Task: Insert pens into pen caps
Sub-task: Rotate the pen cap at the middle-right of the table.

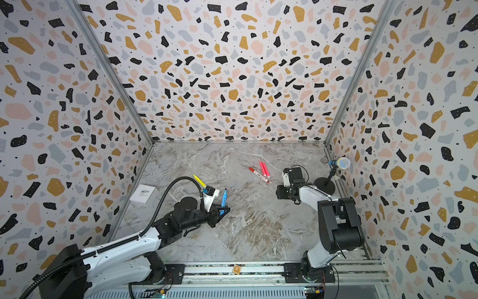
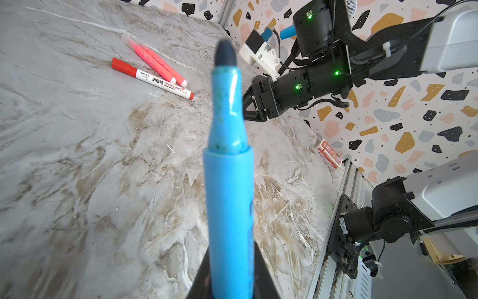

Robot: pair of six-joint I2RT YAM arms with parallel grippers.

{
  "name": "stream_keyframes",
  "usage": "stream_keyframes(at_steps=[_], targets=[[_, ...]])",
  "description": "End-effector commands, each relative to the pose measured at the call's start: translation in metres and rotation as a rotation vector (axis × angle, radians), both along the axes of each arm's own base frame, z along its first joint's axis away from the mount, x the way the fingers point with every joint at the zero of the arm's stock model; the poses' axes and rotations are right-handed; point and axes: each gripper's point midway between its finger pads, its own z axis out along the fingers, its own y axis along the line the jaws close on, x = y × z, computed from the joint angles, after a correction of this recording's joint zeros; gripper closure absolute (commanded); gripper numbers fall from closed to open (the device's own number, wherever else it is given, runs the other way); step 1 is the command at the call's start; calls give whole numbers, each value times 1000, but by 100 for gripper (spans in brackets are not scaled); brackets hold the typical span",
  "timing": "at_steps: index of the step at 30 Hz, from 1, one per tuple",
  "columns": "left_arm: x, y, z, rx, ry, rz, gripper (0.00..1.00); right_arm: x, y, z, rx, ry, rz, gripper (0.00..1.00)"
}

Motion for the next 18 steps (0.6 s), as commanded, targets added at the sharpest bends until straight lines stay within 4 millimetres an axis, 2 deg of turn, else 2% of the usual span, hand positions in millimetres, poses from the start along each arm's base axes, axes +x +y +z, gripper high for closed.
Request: stream_keyframes(at_steps=[1,11,15,18], targets=[[2,1,8,-33,-33,13,100,1,10,6,16,-14,29,46],[2,4,10,-27,-42,18,100,-18,45,-3,71,36,96,50],[0,5,9,-20,-46,17,100,-17,50,8,92,12,96,51],[0,6,9,-19,-47,18,100,-11,44,20,72,-30,73,51]])
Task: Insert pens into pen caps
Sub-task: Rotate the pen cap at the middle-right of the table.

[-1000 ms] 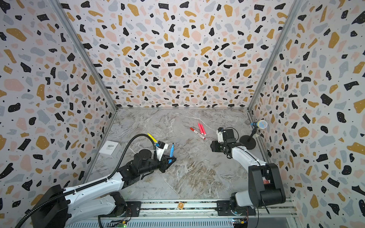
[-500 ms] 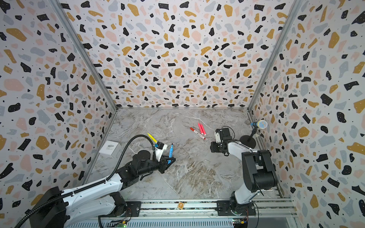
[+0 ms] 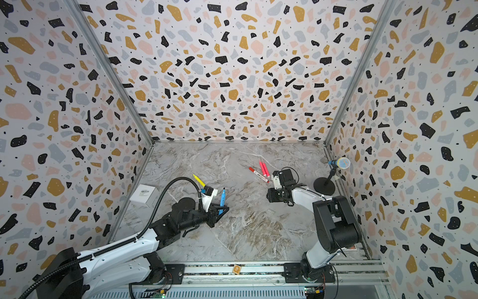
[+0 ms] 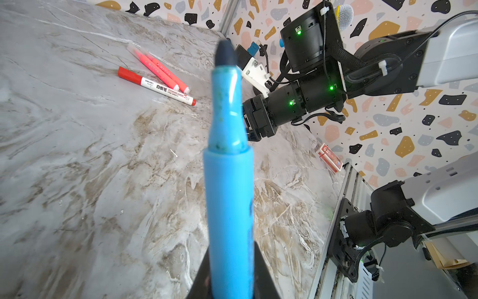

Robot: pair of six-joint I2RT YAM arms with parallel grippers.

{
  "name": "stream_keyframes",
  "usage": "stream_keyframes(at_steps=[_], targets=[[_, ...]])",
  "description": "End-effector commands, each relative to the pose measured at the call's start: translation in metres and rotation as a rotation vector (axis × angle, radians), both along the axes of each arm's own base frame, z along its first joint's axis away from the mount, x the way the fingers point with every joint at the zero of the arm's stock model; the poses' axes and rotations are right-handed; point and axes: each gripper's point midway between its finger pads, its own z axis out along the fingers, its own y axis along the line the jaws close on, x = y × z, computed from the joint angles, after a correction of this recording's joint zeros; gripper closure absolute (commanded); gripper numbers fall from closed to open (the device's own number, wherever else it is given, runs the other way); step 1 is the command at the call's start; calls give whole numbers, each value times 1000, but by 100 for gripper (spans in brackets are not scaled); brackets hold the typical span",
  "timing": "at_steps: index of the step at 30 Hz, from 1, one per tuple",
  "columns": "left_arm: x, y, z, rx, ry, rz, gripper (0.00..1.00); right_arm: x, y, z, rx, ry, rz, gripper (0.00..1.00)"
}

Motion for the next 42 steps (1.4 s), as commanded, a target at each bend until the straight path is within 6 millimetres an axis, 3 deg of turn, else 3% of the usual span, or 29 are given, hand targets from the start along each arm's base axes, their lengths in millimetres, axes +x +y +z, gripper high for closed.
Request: stream_keyframes(at_steps=[1,9,13,17,26,32,42], targets=[[0,2,4,-11,-30,6,100,8,-6,23,1,-68,-40,51],[1,3,3,-7,-30,10,100,28,-4,34,-7,-119,-23,51],[0,4,4,-8,-30,9,100,31,13,23,-8,-76,42,51],[0,4,5,-10,-34,10,100,33,17,11,-11,-50,53,51],[-1,7,5,-6,-41,16,100,31,0,-3,-45,-28,1,54],[-2,8,6,-7,-43,17,100,23,-10,-3,-62,-25,-18,54],[-2,9,9,-12,-46,19,100,-5,-14,-3,-41,-10,-21,55]])
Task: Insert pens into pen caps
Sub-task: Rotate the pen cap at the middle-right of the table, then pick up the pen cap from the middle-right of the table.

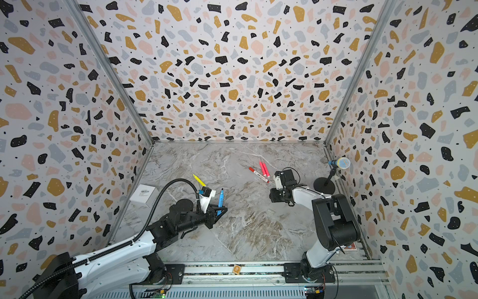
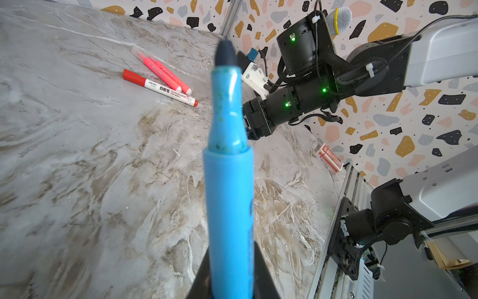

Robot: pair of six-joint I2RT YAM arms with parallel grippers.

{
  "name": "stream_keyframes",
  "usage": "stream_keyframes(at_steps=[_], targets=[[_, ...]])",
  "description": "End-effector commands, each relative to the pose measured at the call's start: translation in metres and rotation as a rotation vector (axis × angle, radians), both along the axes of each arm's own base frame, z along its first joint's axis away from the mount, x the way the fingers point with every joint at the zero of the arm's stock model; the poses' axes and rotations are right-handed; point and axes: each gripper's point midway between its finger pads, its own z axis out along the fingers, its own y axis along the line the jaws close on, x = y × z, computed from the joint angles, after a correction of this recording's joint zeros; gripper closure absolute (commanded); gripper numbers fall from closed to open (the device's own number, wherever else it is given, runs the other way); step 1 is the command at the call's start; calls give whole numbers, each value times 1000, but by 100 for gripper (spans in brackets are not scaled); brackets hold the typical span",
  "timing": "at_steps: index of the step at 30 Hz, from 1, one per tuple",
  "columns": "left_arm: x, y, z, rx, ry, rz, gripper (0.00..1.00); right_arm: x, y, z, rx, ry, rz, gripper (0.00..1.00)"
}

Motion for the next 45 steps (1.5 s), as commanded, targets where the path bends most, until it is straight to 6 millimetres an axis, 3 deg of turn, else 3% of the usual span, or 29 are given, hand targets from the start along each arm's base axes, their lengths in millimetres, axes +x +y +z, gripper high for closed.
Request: stream_keyframes(at_steps=[1,6,17,26,30,34,38,42,45], targets=[[1,3,7,-12,-35,10,100,-8,-2,7,7,-7,-8,55],[1,3,7,-12,-37,12,100,-12,-2,5,-1,-5,-6,55],[0,4,6,-3,-36,10,100,4,-6,2,-149,17,20,57],[-1,5,8,-2,-37,10,100,-1,-3,-11,-190,70,71,65],[-1,5,8,0,-37,6,100,-6,0,-19,-212,95,91,75],[-1,5,7,12,-37,3,100,-6,11,-11,-154,72,116,95],[-3,4,3,22,-22,-8,100,-4,41,41,52,-57,178,100],[-9,-6,11,-14,-38,-32,100,-9,73,128,320,-269,262,100],[-23,-22,25,-108,-63,-57,100,-31,91,202,595,-459,328,99]])
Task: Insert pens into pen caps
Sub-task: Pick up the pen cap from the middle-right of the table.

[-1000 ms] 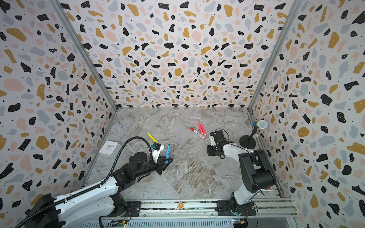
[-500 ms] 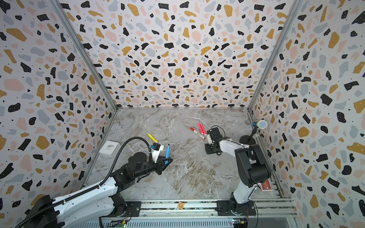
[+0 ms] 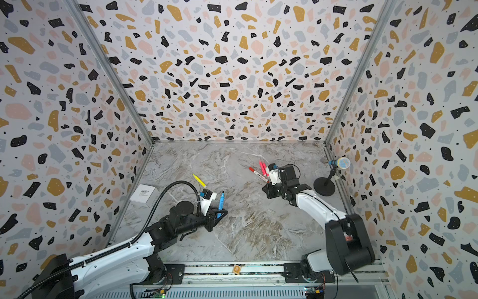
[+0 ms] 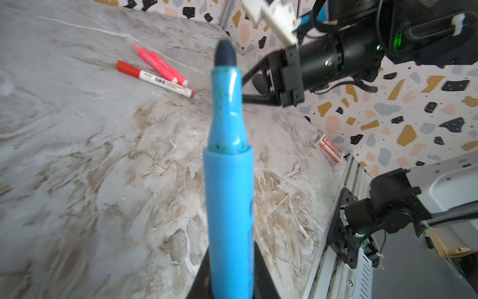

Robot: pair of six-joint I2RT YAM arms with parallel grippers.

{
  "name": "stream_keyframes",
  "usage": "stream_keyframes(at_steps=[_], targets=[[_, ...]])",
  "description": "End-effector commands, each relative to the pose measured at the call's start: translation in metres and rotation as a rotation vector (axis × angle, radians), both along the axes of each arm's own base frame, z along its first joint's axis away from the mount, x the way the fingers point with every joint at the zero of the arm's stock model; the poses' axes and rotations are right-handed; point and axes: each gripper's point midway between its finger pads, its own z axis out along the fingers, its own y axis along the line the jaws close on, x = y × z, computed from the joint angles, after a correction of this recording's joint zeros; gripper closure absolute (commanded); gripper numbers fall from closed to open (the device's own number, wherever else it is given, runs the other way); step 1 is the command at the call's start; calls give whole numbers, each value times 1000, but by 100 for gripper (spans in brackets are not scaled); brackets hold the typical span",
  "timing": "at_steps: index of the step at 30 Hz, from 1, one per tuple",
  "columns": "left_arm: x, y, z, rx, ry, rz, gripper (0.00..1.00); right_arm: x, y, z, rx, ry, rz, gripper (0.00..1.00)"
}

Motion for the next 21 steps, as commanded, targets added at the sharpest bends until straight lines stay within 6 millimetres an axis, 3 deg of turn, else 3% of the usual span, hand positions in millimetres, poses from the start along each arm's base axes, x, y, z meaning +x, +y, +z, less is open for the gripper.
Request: stream_keyframes(at_steps=[1,4,7,13,21], targets=[[-9,-18,31,-157,-60,-18,100,-29,31,100,395,-214,164,98],[-14,-30,43,-231,-65,-22,100,-64,40,143,627,-281,278,99],[-16,-45,51,-239,-69,-38,100,-84,53,158,699,-291,369,100],[-17,-70,61,-265,-59,-75,100,-99,66,172,758,-333,399,100],[-15,-74,70,-290,-65,-74,100,-104,72,174,806,-331,402,100]])
